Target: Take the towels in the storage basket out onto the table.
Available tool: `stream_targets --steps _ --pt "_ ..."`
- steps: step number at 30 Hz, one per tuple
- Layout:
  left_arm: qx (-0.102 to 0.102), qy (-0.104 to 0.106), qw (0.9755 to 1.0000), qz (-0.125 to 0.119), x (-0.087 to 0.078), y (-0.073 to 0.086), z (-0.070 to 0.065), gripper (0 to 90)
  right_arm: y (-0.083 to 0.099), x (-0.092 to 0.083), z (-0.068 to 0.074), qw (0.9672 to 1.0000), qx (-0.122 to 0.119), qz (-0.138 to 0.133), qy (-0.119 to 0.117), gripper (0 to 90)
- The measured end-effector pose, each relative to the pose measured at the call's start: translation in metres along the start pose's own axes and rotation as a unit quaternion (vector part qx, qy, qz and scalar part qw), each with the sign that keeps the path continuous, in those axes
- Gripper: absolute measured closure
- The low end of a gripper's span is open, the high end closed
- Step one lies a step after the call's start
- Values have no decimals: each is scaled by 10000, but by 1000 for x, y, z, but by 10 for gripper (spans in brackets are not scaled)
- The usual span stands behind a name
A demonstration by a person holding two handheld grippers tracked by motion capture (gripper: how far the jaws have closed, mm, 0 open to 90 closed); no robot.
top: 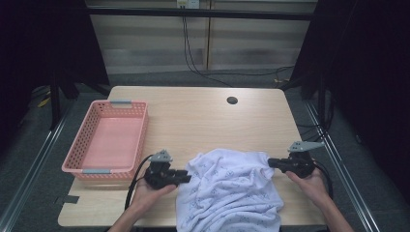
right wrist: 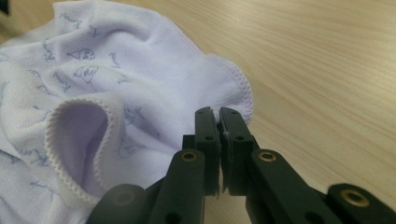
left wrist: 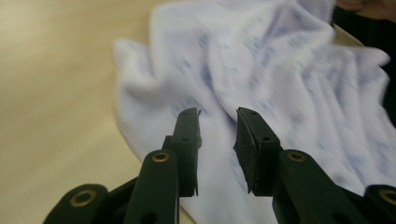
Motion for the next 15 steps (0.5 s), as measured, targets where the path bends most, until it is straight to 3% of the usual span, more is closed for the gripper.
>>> stream_targets --steps 2,4,5,7,10,12,13,15 --pt "-238 100 9994 -237 6 -14 16 701 -1 2 1 10000 -9 9 -3 869" --pt "-465 -63 9984 -304 12 -22 29 722 -2 3 2 10000 -31 3 -37 869" --pt "-530 -82 9982 -259 17 -25 33 727 -2 4 2 10000 -29 -5 -49 868" --pt "-515 -378 9980 35 30 -26 36 712 -2 4 0 10000 -27 -28 -72 868" --pt "-351 -223 9990 132 39 -26 31 610 -2 4 -1 10000 -13 -30 -69 868" --pt "-66 -410 9986 322 42 -28 22 557 -2 4 0 9999 -38 -39 -93 867" --pt "62 -393 9983 437 45 -27 18 553 -2 4 0 9999 -38 -43 -96 867" --pt "189 -480 9979 401 48 -27 13 554 -3 5 0 9999 -42 -47 -87 866"
Point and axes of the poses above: each handheld gripper's, and its own axes: x roughly forward along the jaws, y roughly out of its underside, z roughly to its left, the point moved 2 cm from there along x, roughly forward along the jaws, and after that the axes turned 15 degrees about z, right-handed, at the moved point
